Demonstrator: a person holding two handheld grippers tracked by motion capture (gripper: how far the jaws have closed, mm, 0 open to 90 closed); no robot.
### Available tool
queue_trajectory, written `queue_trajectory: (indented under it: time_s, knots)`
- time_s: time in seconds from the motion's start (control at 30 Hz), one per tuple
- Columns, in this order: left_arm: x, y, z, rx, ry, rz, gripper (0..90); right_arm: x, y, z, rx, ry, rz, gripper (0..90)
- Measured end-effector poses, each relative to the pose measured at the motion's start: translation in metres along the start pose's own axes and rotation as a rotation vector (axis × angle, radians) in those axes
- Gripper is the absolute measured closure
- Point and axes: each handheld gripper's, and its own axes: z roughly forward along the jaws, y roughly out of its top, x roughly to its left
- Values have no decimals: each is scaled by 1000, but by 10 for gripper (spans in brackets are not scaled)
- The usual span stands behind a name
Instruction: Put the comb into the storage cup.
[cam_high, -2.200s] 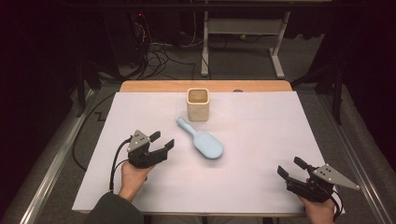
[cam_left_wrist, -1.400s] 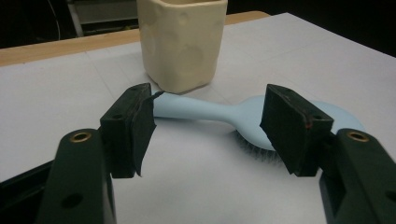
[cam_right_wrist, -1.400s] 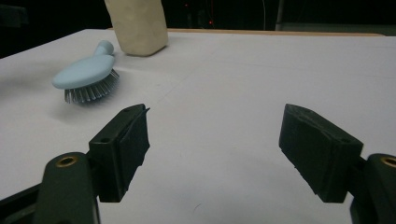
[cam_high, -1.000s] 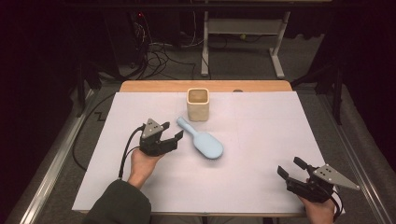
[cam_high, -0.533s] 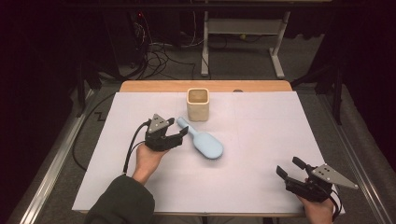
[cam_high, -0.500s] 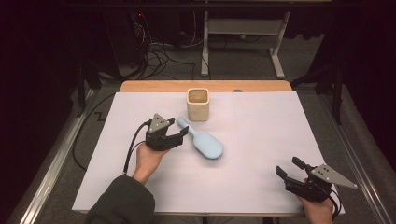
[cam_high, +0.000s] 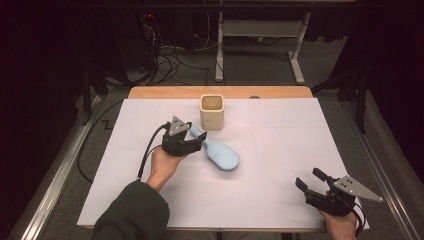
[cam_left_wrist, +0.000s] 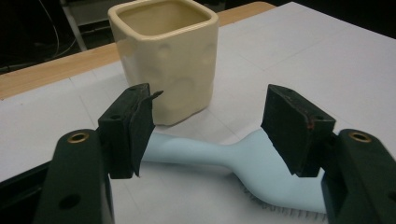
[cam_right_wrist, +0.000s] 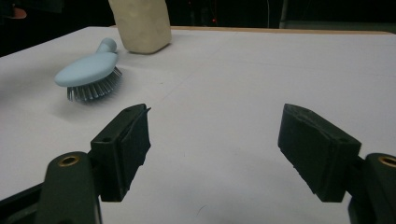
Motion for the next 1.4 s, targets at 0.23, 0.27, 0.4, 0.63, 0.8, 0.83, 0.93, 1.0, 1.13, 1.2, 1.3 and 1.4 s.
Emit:
queue_trajectory:
  time_s: [0.23, 0.27, 0.4, 0.63, 0.8, 0.83, 0.93, 1.0, 1.13, 1.2, 1.3, 1.4]
  knots:
    - [-2, 11, 5, 31, 1, -1, 343, 0, 0, 0, -2, 1, -1, 255]
    - [-2, 12, 6, 42, 0, -3, 341, 0, 0, 0, -1, 2, 1, 255]
    - [0, 18, 9, 79, 16, -24, 333, 0, 0, 0, -2, 3, -1, 255]
    - [14, 19, 11, 139, 19, -96, 380, 0, 0, 0, 1, 4, -2, 257]
    - [17, 22, 9, 156, 23, -99, 392, 0, 0, 1, 3, 5, -3, 257]
    - [18, 22, 9, 160, 19, -105, 393, 0, 0, 1, 3, 5, -3, 257]
    - [19, 24, 8, 158, -6, -135, 396, 0, 0, 1, 4, 4, -5, 258]
    - [19, 25, 7, 159, -15, -137, 404, 0, 0, 1, 6, 5, -4, 258]
    - [20, 30, 8, 239, -12, -104, 440, 0, 0, 1, 4, 5, -4, 258]
    - [19, 37, 7, 240, -12, -86, 445, 0, 0, 1, 6, 5, -4, 258]
    - [17, 47, 11, 258, 11, -54, 444, 0, 0, 1, 6, 6, -5, 258]
    - [17, 51, 18, 286, 11, -49, 443, 0, 0, 0, 2, 5, -5, 258]
